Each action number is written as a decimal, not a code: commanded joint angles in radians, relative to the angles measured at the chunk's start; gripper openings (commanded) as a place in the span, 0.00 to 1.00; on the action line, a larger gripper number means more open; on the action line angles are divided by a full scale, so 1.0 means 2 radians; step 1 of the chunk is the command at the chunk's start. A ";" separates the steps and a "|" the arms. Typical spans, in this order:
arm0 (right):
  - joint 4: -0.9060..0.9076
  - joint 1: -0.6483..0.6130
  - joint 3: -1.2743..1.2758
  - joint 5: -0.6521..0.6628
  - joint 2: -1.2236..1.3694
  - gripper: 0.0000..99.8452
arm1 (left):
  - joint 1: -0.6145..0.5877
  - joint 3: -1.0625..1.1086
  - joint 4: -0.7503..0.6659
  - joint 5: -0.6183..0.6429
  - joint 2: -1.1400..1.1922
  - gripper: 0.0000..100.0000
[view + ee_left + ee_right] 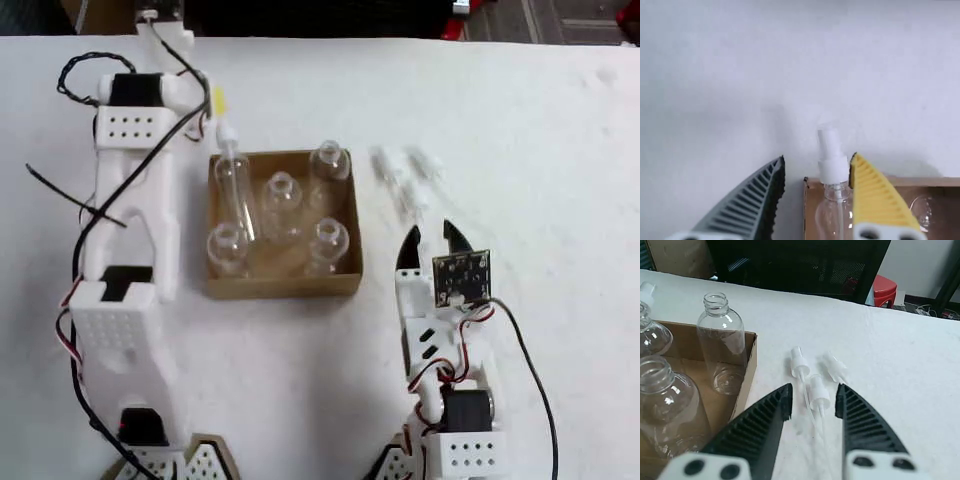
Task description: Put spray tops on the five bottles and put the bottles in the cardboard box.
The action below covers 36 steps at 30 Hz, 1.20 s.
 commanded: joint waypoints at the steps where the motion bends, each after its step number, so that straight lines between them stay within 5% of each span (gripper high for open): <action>1: -0.010 0.003 0.004 0.005 -0.001 0.13 | 0.010 -0.017 -0.021 0.031 -0.007 0.20; 36: -0.010 0.003 0.004 0.005 -0.001 0.13 | 0.025 -0.022 -0.091 0.035 0.089 0.20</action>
